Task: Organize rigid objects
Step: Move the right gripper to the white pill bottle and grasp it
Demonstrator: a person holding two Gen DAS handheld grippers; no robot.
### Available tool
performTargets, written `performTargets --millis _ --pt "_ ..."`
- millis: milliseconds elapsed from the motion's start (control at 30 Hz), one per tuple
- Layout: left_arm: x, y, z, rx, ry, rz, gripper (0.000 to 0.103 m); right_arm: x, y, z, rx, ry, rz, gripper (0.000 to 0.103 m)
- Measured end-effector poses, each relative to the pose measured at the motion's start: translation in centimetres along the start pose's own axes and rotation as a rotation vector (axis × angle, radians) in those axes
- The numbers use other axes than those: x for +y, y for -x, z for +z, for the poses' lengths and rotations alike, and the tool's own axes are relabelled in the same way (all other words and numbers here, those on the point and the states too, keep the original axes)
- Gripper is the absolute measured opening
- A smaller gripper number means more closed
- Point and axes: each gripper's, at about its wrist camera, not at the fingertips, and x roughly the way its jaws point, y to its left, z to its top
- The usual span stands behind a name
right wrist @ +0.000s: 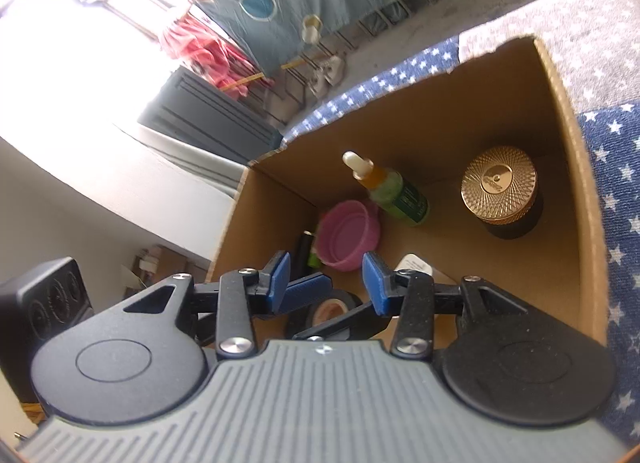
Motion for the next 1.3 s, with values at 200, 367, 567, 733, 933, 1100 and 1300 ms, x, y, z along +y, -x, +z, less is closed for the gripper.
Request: performTargets --millis 200,367,567,733,933,1100,1300 --pt "-0.5 5.3 -2.3 -0.079 -0.014 -0.061 0.070 1.7 5.6 -2.9 -0.147 -0.004 0.078 0.048" --pt "-0.3 9.0 -4.8 -0.112 -0.039 -0.099 0.073 2.7 9.0 -7.3 -0.250 -0.016 0.104 0.057" --pt "0.6 12.2 -7.4 -0.148 -0.057 -0.078 0.076 3.9 10.4 -12.7 -0.302 0.001 0.076 0.064" --pt "1.4 14.4 -9.1 -0.191 -0.053 -0.058 0.076 4.4 9.8 -15.0 -0.270 0.002 0.075 0.065" --pt "2.6 16.2 -10.6 -0.243 -0.049 -0.025 0.078 5.7 9.1 -15.8 -0.242 0.018 0.086 0.065" --pt "3.9 17.0 -11.2 -0.273 -0.032 0.006 0.079 6.8 8.2 -16.0 -0.213 0.035 0.095 0.066" --pt "5.2 17.2 -11.7 -0.292 -0.006 0.025 0.079 7.5 7.2 -15.8 -0.186 0.044 0.093 0.066"
